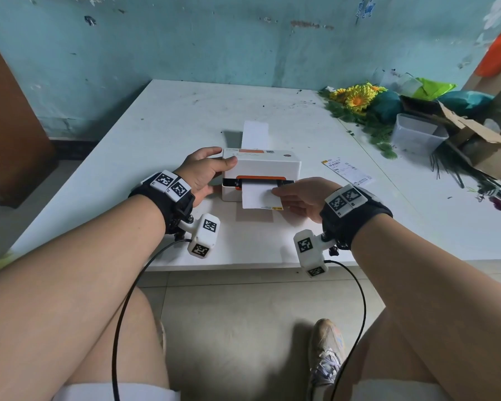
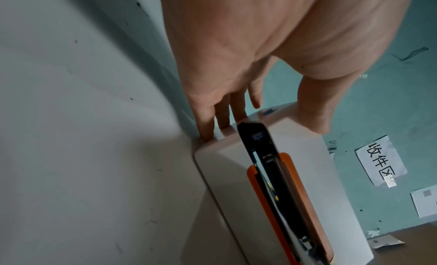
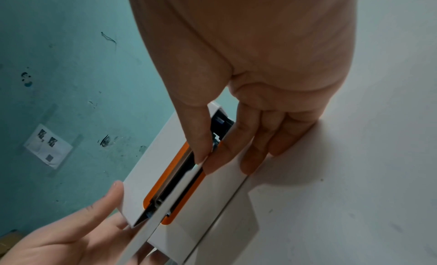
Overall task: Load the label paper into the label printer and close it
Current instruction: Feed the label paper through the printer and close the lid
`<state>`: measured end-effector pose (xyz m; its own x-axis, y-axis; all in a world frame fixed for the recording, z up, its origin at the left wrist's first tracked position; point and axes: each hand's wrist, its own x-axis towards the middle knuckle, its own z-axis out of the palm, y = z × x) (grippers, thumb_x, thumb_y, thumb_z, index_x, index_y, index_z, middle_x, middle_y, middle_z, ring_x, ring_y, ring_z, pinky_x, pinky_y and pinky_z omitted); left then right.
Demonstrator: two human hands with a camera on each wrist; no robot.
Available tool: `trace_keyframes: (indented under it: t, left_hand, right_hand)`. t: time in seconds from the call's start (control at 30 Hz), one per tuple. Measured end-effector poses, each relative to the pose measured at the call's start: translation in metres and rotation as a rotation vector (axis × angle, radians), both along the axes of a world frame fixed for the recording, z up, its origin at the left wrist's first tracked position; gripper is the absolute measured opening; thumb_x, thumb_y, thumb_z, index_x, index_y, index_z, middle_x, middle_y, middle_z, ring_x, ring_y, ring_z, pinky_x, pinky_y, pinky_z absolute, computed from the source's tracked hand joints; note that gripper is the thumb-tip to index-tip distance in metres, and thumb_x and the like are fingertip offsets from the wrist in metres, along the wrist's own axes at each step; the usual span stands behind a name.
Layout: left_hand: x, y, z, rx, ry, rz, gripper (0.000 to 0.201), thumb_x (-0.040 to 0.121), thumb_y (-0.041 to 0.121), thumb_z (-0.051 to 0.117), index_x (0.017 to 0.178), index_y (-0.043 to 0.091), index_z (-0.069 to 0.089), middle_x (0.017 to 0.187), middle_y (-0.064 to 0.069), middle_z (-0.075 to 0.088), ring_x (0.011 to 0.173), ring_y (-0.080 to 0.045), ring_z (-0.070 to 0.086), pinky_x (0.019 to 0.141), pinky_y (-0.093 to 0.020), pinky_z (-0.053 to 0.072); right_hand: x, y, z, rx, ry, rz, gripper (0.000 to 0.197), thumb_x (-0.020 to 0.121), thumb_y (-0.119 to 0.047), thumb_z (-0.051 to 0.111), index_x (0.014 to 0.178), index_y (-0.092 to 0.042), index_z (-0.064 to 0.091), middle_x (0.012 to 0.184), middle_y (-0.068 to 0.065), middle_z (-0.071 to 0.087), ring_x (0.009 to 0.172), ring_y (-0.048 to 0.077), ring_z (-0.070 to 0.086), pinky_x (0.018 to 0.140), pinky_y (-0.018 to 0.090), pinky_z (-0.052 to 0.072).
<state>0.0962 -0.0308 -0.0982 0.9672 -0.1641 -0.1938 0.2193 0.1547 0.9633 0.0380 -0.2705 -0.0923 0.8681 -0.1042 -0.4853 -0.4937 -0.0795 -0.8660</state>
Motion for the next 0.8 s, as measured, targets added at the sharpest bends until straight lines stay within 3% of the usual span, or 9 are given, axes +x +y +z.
trace_keyframes:
  t: [0.1,0.2,0.23,0.37,0.43,0.5,0.57,0.7,0.8]
  left_hand:
    - [0.000,0.001,0.000,-0.006,0.021,-0.011,0.060,0.078,0.004,0.093,0.127,0.021,0.064,0.120,-0.004,0.078,0.137,-0.027,0.064,0.121,-0.065,0.041]
    - [0.000,0.001,-0.002,0.007,0.033,-0.031,0.106,0.051,0.019,0.100,0.148,0.013,0.059,0.131,-0.008,0.078,0.136,-0.028,0.065,0.113,-0.064,0.051]
    - [0.000,0.000,-0.002,0.017,0.025,-0.032,0.107,0.049,0.022,0.099,0.148,0.013,0.061,0.132,-0.009,0.078,0.133,-0.027,0.067,0.111,-0.062,0.053]
    - [-0.007,-0.008,0.004,0.049,0.013,0.022,0.061,0.081,0.018,0.091,0.137,0.010,0.070,0.126,-0.009,0.079,0.113,-0.024,0.072,0.094,-0.046,0.063]
    - [-0.005,-0.009,0.003,0.059,0.043,0.051,0.089,0.064,0.035,0.100,0.143,0.012,0.067,0.129,-0.006,0.078,0.120,-0.024,0.073,0.092,-0.045,0.064]
    - [0.001,-0.008,-0.001,0.069,0.046,0.079,0.118,0.042,0.045,0.103,0.149,0.016,0.062,0.135,-0.006,0.076,0.129,-0.025,0.071,0.098,-0.050,0.062]
    - [0.003,-0.009,-0.001,0.059,0.047,0.090,0.126,0.036,0.044,0.101,0.151,0.019,0.058,0.138,-0.006,0.074,0.130,-0.025,0.069,0.103,-0.053,0.060]
    - [-0.002,-0.012,0.006,0.053,0.064,0.100,0.116,0.046,0.037,0.099,0.152,0.020,0.056,0.141,-0.008,0.072,0.133,-0.028,0.067,0.102,-0.052,0.059]
    - [-0.004,-0.013,0.007,0.055,0.076,0.104,0.105,0.055,0.034,0.097,0.152,0.019,0.058,0.138,-0.008,0.073,0.131,-0.027,0.068,0.096,-0.047,0.060]
  right_hand:
    - [0.000,0.000,-0.001,0.004,-0.002,-0.011,0.011,0.091,-0.007,0.080,0.097,-0.012,0.072,0.096,0.004,0.078,0.091,0.017,0.072,0.107,0.033,0.050]
    - [0.001,0.000,-0.002,0.009,-0.004,-0.020,0.012,0.091,-0.006,0.080,0.097,-0.012,0.072,0.099,0.004,0.078,0.098,0.020,0.072,0.107,0.033,0.050]
    - [0.001,0.000,-0.002,0.009,-0.004,-0.021,0.012,0.091,-0.007,0.080,0.097,-0.012,0.072,0.099,0.005,0.078,0.099,0.021,0.072,0.105,0.033,0.050]
    - [0.001,0.000,-0.004,0.008,-0.017,-0.018,0.011,0.091,-0.007,0.081,0.095,-0.013,0.072,0.098,0.005,0.077,0.096,0.020,0.071,0.097,0.030,0.051]
    - [0.000,-0.001,-0.004,0.012,-0.021,-0.019,0.011,0.091,-0.007,0.081,0.095,-0.013,0.072,0.097,0.004,0.078,0.095,0.020,0.072,0.095,0.030,0.051]
    - [0.000,-0.001,-0.004,0.015,-0.020,-0.016,0.012,0.090,-0.007,0.081,0.097,-0.013,0.073,0.097,0.004,0.079,0.094,0.019,0.073,0.097,0.030,0.051]
    - [0.001,-0.002,-0.004,0.014,-0.019,-0.016,0.013,0.090,-0.007,0.081,0.098,-0.013,0.073,0.098,0.005,0.079,0.092,0.019,0.074,0.098,0.031,0.052]
    - [0.001,-0.003,-0.005,0.021,-0.022,-0.028,0.017,0.088,-0.006,0.082,0.101,-0.012,0.073,0.103,0.007,0.080,0.094,0.021,0.075,0.088,0.030,0.054]
    - [0.000,-0.003,-0.004,0.033,-0.022,-0.035,0.017,0.089,-0.005,0.082,0.102,-0.011,0.073,0.105,0.008,0.080,0.096,0.022,0.074,0.095,0.032,0.055]
